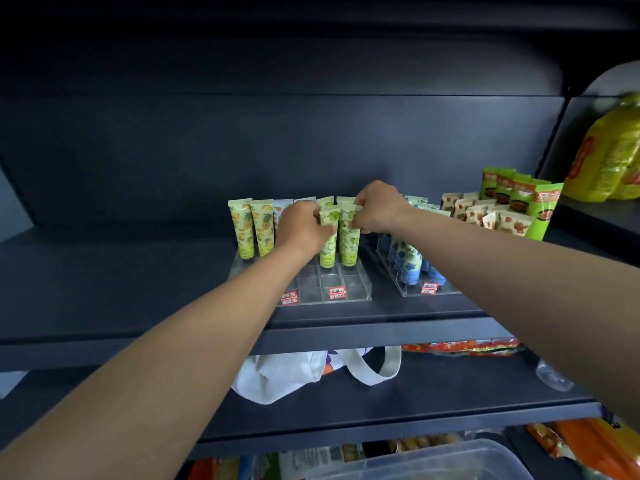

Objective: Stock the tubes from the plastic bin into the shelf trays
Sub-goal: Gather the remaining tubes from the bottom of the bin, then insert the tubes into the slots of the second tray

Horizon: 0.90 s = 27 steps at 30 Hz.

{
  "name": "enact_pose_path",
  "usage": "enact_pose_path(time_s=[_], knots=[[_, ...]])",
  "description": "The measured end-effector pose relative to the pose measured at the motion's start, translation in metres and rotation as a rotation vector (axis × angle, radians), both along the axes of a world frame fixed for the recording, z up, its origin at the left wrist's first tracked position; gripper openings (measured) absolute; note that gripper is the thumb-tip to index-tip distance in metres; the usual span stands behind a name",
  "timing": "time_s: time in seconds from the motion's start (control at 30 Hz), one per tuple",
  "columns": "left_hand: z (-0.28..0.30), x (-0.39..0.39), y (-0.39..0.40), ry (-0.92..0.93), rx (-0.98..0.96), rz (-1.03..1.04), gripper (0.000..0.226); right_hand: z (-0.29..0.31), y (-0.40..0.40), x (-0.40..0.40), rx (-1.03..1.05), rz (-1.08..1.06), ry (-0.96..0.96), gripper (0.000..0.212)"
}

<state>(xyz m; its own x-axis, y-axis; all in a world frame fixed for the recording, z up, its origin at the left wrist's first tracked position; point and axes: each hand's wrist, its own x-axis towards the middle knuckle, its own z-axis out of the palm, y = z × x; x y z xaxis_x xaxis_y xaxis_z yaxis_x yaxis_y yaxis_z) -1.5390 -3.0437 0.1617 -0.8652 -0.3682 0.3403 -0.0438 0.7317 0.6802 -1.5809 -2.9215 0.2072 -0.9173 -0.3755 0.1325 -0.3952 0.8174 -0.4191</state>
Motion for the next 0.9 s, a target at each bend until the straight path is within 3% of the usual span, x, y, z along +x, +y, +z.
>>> enact_pose_path(time_s=[0.13,0.3,0.4,0.57,0.67,0.9], knots=[[0.001,-0.001,-0.002,-0.009,-0.006,0.012,0.044,0.0,-0.001,-0.001,0.001,-0.025,0.042,0.038],[0.009,0.001,-0.002,0.009,-0.026,-0.002,0.017,0.002,-0.003,-0.004,0.014,-0.022,0.073,0.033],[0.014,0.004,-0.002,0.03,-0.053,-0.002,0.027,0.005,0.0,-0.005,0.019,-0.012,0.097,0.029],[0.029,0.013,-0.001,0.07,-0.164,-0.017,0.024,0.021,0.012,0.002,0.045,0.035,0.198,0.027],[0.042,0.019,0.0,0.085,-0.276,-0.039,0.033,0.031,0.023,0.011,0.108,0.054,0.305,0.039],[0.063,0.045,0.018,-0.076,-0.609,-0.07,0.082,0.038,0.058,0.038,0.215,0.103,0.42,0.088]])
